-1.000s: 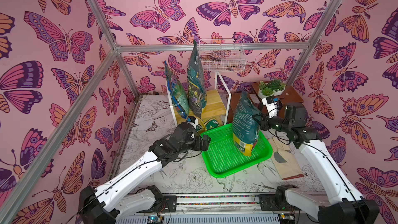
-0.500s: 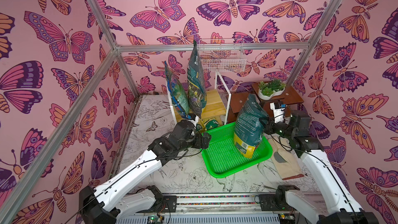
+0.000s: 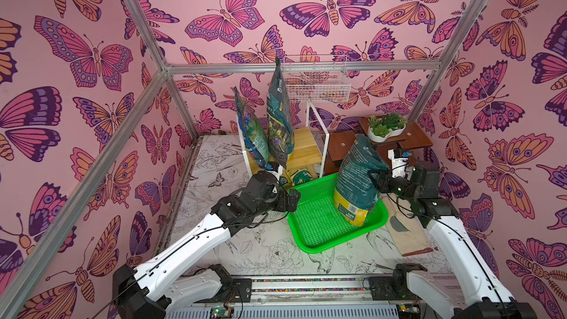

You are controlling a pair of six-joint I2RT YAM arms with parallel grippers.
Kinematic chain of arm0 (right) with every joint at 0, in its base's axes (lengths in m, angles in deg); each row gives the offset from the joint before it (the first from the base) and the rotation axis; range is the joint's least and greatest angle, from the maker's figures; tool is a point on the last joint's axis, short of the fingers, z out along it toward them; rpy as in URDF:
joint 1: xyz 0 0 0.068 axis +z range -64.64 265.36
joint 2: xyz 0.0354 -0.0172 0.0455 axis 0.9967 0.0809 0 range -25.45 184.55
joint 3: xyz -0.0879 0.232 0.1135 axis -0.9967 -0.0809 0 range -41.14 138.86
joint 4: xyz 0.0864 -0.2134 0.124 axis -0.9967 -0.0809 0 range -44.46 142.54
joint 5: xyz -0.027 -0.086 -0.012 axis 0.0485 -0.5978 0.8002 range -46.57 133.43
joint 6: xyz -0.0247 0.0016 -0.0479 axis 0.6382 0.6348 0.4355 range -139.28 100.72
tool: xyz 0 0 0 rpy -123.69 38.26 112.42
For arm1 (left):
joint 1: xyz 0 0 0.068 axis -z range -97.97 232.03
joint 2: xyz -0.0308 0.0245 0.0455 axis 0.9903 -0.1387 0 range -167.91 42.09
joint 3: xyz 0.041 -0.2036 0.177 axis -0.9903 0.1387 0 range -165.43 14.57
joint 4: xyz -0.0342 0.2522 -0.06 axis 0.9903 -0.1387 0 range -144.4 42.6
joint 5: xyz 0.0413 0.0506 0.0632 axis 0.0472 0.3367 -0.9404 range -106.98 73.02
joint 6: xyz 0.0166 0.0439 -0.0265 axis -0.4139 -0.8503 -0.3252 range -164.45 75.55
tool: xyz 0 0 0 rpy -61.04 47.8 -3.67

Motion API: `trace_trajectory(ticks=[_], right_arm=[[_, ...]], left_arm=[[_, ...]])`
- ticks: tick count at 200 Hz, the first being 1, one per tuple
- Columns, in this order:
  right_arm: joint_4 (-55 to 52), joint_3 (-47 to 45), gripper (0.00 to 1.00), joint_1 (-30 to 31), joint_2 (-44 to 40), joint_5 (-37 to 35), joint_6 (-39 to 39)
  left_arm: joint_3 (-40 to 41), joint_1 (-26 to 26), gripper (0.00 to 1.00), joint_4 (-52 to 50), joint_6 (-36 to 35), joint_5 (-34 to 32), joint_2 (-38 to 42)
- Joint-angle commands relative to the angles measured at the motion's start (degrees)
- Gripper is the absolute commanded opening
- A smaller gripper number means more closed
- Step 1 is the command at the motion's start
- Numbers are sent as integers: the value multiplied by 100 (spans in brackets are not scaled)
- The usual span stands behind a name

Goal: Take down the fertilizer bag from the shelf
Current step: Place the fertilizer bag in the storage box.

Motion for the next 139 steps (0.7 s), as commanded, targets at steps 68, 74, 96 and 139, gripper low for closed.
trace_trajectory(ticks=[68, 74, 96, 139], right_arm=[[-221, 97, 96, -25, -843, -31, -477], [-273, 116, 96, -25, -871, -14, -477], [-426, 127, 97, -25, -998, -102, -443], [-646, 250, 99, -25, -1312, -182, -451]], left_arm=[[217, 21, 100, -38, -14, -206, 269], [217, 21, 100, -36, -14, -207, 269], [197, 22, 100, -33, -12, -197, 261], [202, 21, 100, -28, 39, -166, 236]])
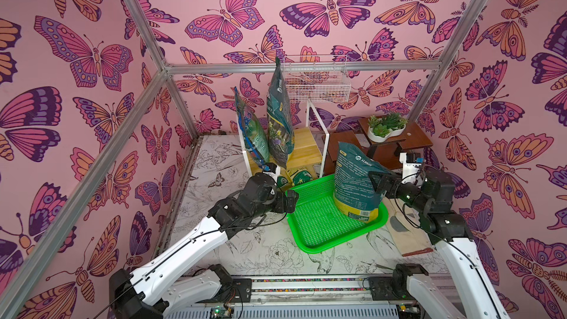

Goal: Take down the fertilizer bag from the shelf
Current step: Place the fertilizer bag in the storage box, then pick up the fertilizer bag from the shelf.

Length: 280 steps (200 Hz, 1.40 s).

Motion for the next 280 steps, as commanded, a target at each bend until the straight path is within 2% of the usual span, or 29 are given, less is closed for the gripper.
trace_trajectory(ticks=[1, 106, 130, 156, 190, 222, 242, 280], right_arm=[[-228, 254, 99, -23, -160, -46, -27], [-426, 595, 99, -23, -322, 335, -110], [-503, 721, 99, -23, -342, 395, -58], [-575, 783, 99, -23, -269, 510, 1], [-670, 1129, 99, -23, -189, 429, 81], [-924, 1939, 99, 34, 513, 741, -28], [-998, 2473, 100, 435, 1056, 729, -120], [-1319, 3648, 100, 2026, 2023, -483, 384]], left_arm=[[94, 21, 100, -29, 33, -59, 43], [42, 21, 100, 33, 188, 139, -231], [21, 30, 100, 243, 358, 394, -458], [-129, 106, 100, 790, 760, 1021, -972], [-390, 232, 100, 782, 645, 833, -1222], [-198, 232, 100, 737, 519, 477, -819], [-110, 232, 100, 579, 436, 196, -435], [-82, 232, 100, 235, 162, -490, 384]])
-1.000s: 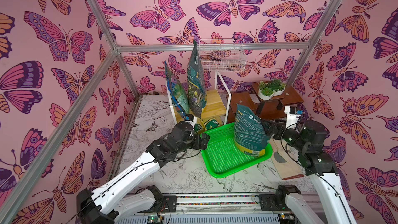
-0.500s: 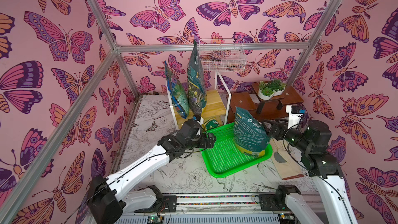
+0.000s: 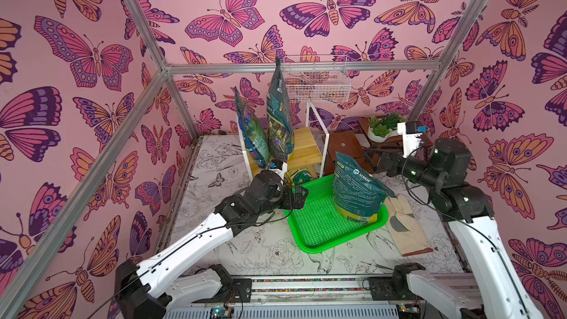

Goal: Take down the fertilizer bag from the shelf
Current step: Pick up the fertilizer bag from the shelf.

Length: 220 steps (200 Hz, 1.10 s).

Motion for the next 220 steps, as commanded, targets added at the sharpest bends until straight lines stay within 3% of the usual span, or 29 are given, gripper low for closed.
trace_trajectory(ticks=[1, 69, 111, 164, 220], right_arm=[[-314, 651, 100, 745, 451, -695, 339], [-629, 2687, 100, 2287, 2079, -1744, 1042], [-592, 3396, 100, 2999, 2783, -2420, 1361], [-448, 4238, 100, 3296, 3803, -2660, 1450], [203, 4755, 98, 3430, 4533, -3214, 1288]], left_arm=[[79, 7, 100, -303, -302, -631, 443], [-230, -34, 100, -959, -720, -1686, 823], [196, -388, 100, -1010, -283, -1513, 1121], [562, -577, 100, -1023, -179, -1407, 1684], [597, -590, 100, -1025, -243, -1227, 1396]])
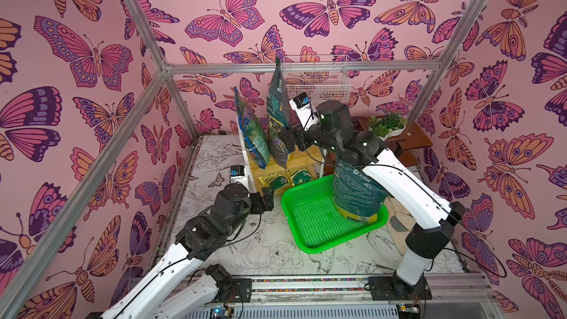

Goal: Take down the fertilizer bag from the shelf
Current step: Pick up the fertilizer bag from the shelf.

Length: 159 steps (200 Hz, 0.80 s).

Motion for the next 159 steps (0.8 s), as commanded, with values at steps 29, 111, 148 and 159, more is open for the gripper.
trace_trajectory(ticks=[29, 111, 148, 159], right_arm=[[783, 301, 94, 240, 309, -788, -2], [1171, 632, 33, 278, 563, -1278, 45], [1085, 795, 0, 278, 627, -1122, 12], [1059, 851, 0, 277, 625, -1121, 20]], left_arm=[[182, -40, 100, -103, -26, 228, -213], [298, -57, 100, -97, -50, 257, -183], [333, -65, 100, -96, -67, 262, -177], [342, -73, 100, -99, -67, 268, -177]])
